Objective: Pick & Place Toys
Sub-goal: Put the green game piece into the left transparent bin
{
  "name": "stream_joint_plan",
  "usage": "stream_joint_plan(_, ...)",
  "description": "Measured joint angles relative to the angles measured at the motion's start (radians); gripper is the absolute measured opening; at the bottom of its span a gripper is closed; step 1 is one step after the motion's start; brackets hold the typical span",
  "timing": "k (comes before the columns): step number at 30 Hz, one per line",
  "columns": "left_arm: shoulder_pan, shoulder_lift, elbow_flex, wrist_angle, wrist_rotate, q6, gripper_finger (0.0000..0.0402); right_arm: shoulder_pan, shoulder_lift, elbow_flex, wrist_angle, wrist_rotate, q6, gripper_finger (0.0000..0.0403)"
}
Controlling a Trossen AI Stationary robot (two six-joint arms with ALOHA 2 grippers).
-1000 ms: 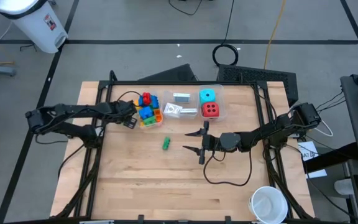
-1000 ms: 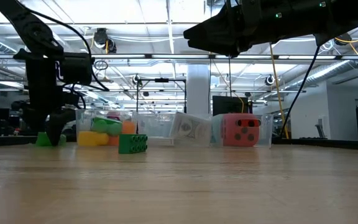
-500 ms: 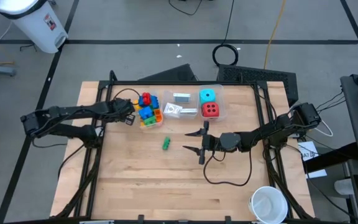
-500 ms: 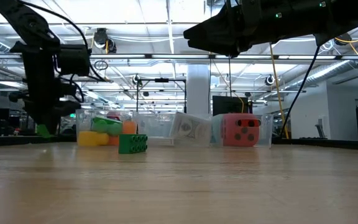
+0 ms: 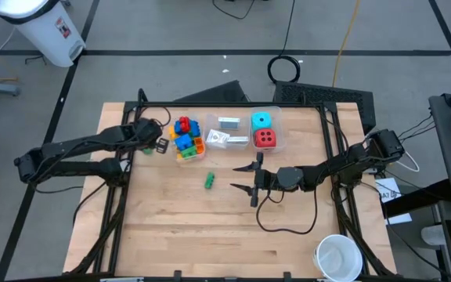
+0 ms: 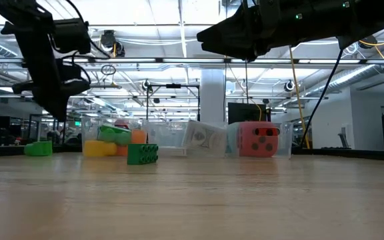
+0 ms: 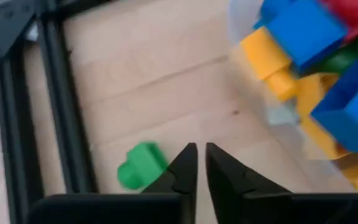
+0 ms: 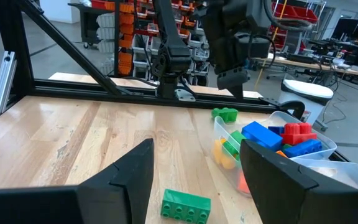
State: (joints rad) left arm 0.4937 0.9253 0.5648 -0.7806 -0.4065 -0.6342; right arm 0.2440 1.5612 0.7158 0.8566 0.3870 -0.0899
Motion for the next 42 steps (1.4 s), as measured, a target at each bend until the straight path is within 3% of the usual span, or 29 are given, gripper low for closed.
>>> stream_joint_plan(7,0.017,0.058,0.0,-0.111,0.033,-0.2,0.0146,0.0,0.0,0.0,0.0,0.0,0.0,0.0208)
stream_joint_plan(14,0.019,0.168,0.0,-0.121,-0.048,-0.286,0.0285,0.0,0.0,0.0,0.004,-0.001,0.025,0.0208)
stream_joint_plan(18,0.059,0.242,0.0,-0.105,-0.055,-0.286,0.0321,0.0,0.0,0.0,0.005,-0.001,0.025,0.0208)
stream_joint_plan(24,0.124,0.352,0.0,-0.071,-0.001,-0.262,0.0298,0.0,0.0,0.0,0.006,-0.001,0.025,0.0208)
stream_joint_plan(34,0.173,0.472,0.004,0.029,0.055,-0.154,0.0172,0.004,0.0,0.0,0.006,-0.001,0.025,0.0208)
stream_joint_plan(42,0.179,0.424,-0.003,0.031,-0.01,-0.104,0.0171,0.007,0.0,0.0,0.007,-0.002,0.002,0.0208)
